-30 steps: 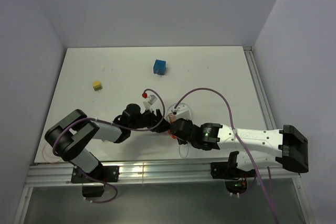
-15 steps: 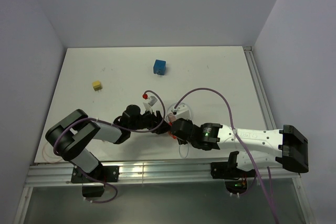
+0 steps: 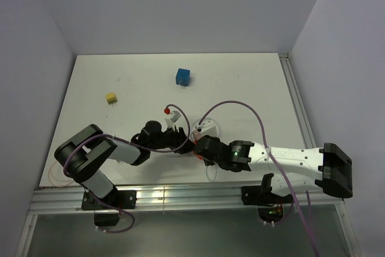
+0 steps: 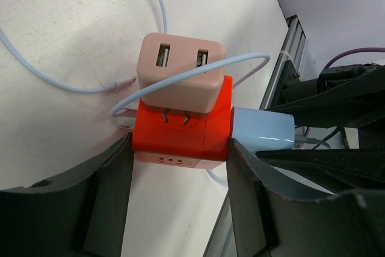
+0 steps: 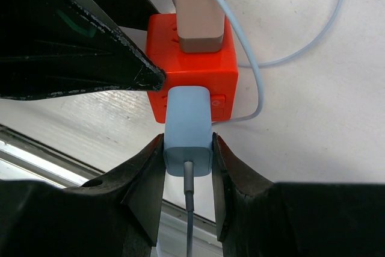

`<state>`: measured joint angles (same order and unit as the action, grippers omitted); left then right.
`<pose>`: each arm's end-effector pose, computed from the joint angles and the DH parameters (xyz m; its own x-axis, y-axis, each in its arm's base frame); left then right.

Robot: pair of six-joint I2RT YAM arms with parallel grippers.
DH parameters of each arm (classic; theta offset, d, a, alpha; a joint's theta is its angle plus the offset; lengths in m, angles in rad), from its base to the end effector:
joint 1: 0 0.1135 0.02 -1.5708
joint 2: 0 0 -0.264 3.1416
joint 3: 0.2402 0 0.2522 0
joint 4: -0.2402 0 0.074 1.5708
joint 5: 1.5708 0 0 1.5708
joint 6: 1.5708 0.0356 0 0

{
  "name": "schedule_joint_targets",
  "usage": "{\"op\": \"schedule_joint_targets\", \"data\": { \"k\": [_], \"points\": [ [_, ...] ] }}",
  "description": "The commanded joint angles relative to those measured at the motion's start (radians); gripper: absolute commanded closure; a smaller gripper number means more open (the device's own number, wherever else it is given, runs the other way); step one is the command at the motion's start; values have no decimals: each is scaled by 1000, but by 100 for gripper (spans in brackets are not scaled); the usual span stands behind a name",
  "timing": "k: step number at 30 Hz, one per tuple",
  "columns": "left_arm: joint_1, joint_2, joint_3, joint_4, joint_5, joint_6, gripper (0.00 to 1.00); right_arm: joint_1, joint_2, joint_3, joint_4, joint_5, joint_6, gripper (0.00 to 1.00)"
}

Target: Insert the plug

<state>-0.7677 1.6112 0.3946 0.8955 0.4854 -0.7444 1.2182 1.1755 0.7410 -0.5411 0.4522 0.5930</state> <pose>0.1842 -0.2008 0.1350 -0.7990 -0.0616 -0.5981 0.5322 0.3904 -0.7512 0.0924 0.2060 0.2207 -0.6616 -0.3423 -0.6671 -0.4701 0.8825 0.0133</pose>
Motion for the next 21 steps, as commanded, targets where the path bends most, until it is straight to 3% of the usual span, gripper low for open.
{"op": "schedule_joint_targets", "data": {
  "k": [1,8,15,21],
  "points": [
    [-18,26,4,25,42,8,100,-6,30,46,-3,-20,-22,100],
    [-18,53,10,33,76,0,100,-9,101,54,19,-18,-45,100],
    [-18,58,15,23,96,7,100,-19,209,-74,213,-21,36,100],
    [-18,53,27,-15,99,19,100,-28,144,-5,133,54,44,100]
  ]
}}
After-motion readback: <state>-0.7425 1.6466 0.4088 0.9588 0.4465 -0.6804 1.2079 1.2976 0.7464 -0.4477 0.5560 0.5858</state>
